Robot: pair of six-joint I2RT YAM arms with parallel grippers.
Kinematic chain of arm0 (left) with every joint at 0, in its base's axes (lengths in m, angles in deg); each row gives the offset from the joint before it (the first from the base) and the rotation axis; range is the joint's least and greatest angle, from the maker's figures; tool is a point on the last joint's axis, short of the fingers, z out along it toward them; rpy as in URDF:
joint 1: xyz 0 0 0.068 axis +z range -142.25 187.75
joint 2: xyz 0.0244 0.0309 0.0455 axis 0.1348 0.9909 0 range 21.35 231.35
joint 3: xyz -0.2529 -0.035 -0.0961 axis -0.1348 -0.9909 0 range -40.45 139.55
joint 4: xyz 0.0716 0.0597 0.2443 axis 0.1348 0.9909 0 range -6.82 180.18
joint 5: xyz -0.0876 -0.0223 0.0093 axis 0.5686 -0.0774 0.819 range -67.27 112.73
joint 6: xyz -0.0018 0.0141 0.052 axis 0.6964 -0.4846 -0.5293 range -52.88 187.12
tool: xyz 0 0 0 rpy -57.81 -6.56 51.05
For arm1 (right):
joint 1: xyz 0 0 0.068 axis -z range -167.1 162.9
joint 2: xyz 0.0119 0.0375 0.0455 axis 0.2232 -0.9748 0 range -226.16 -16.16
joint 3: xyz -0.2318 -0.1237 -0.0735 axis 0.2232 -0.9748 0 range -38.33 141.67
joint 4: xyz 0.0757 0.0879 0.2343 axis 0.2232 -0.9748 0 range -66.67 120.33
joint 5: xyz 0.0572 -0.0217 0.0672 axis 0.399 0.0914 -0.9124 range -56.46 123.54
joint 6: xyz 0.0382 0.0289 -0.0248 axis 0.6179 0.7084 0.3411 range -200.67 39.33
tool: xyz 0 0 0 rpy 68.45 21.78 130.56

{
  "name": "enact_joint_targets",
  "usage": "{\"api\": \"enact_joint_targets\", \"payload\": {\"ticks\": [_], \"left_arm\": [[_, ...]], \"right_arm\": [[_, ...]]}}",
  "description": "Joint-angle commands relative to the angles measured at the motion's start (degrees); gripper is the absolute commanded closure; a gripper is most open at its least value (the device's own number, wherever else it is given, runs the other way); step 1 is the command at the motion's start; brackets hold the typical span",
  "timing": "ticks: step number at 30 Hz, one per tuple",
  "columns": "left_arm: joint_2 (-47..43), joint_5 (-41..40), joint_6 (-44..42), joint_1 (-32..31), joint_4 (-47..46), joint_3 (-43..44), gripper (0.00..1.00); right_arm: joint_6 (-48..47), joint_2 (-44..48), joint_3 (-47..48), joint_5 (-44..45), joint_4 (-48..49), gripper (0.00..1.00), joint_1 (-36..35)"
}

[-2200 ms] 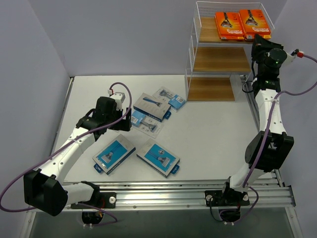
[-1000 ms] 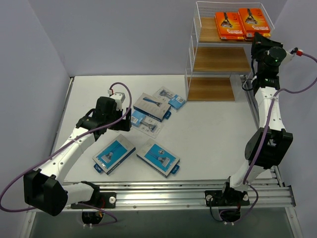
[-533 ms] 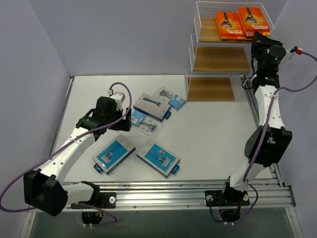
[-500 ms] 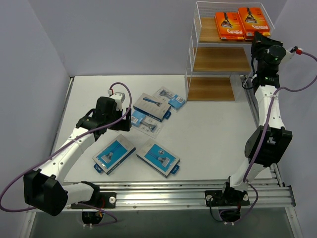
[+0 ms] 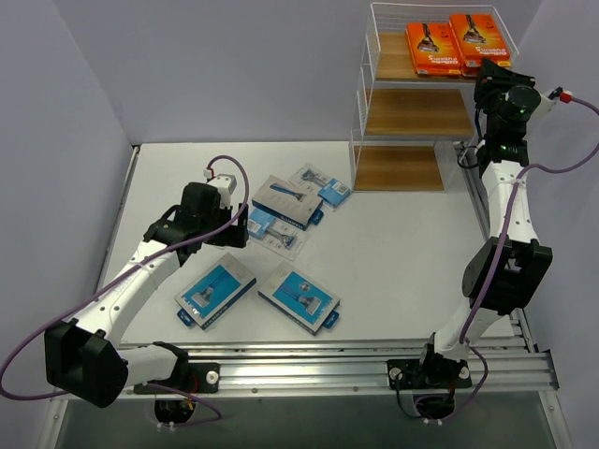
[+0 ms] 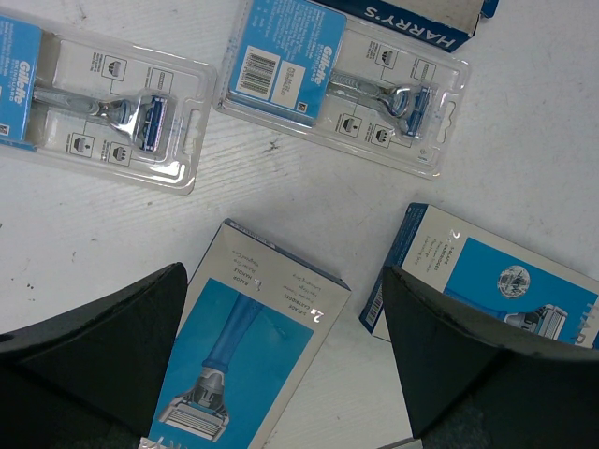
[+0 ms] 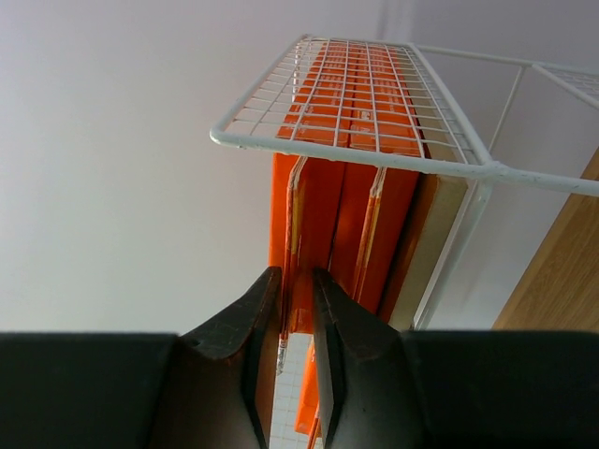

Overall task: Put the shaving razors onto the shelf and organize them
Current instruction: Place the shaving razor onto shelf

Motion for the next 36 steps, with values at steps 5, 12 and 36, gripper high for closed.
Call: {"api": "enact_joint_targets", "payload": {"ticks": [5,12,36], "left_arm": [[-0.9,-0.1,0.2,0.1,-0.2,2.9,0.06],[-1.1,0.0,0.2,0.0,-0.2,2.8,0.06],[-1.7,0.3,0.3,-0.1,-0.3,2.8,0.06]], "right_arm": [[-1.2,0.8,2.6,0.3,2.4,0.78,0.0],[-1.6,1.7,2.5,0.0,2.3,0.75,0.0],[-2.0,4.8,1.5,-1.6,1.1,0.63,0.3]]}}
